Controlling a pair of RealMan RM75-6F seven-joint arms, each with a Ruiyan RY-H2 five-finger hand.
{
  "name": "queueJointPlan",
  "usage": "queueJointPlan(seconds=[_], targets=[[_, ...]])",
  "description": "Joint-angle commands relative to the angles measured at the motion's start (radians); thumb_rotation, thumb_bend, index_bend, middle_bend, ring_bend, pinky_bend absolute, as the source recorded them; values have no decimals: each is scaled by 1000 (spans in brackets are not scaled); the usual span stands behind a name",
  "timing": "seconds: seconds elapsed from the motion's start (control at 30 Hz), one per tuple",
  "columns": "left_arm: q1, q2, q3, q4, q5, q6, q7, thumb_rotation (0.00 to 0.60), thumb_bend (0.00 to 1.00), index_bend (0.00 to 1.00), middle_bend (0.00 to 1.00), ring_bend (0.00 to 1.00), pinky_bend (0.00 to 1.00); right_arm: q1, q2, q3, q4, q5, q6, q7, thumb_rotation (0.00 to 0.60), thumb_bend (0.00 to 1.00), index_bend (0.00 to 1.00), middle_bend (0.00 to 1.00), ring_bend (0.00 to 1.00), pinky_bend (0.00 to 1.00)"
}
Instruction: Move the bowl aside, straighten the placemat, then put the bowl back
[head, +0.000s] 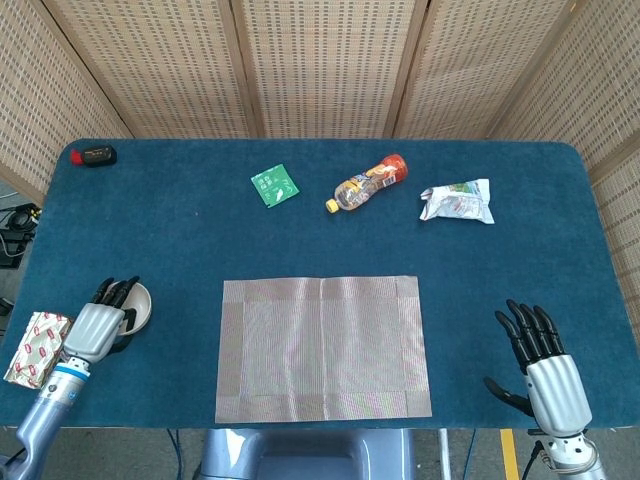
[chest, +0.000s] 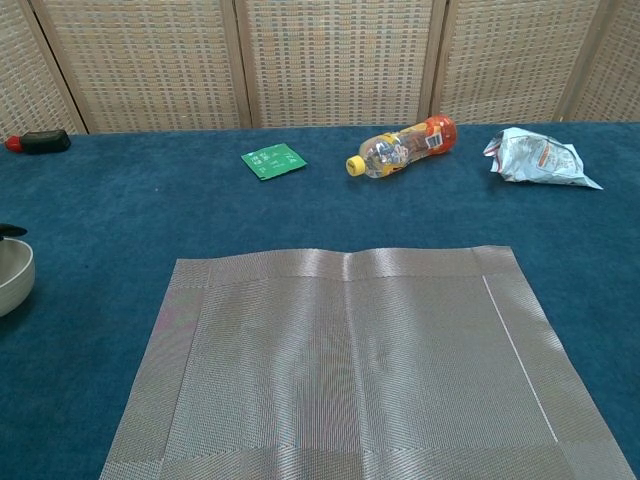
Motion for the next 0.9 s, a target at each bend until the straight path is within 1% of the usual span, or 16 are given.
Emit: queueJointPlan(seconds=[0.03,0.17,0.37,0.53,0.6,0.7,0.83,0.9], targets=[[-2,13,-9,-27,25,33,-4,600,488,761,0,0,0,0,0,-1,0,-3,2,0,600,185,45,0,0,0],[-15,30,-18,-66,48,56,9,600,488,762,0,0,0,-1,1,0,-1,-5,6,2,600,186,45,0,0,0],[-67,65,-50,-202,94,71,93,600,487,762,0,0,0,-3,6,3,-2,-1,12,11,600,186,45,0,0,0],[-126,69,-78,-333,133,45,203,600,487,762,0,0,0,-4,11,6,-6,4,14,17,600,185,45,0,0,0],[-155,57,-90,-385,137,13,260,600,486,762,0,0,0,-5,15,7,-9,7,16,23,600,185,45,0,0,0],[-199,12,-108,-444,130,-48,335,600,486,762,0,0,0,-8,22,10,-13,7,25,34,600,186,45,0,0,0],[-251,-68,-134,-477,97,-130,442,600,486,761,0,0,0,-9,30,14,-14,16,30,53,600,186,45,0,0,0],[-269,-100,-142,-487,83,-155,475,600,486,760,0,0,0,-9,34,17,-15,21,31,62,600,186,45,0,0,0]])
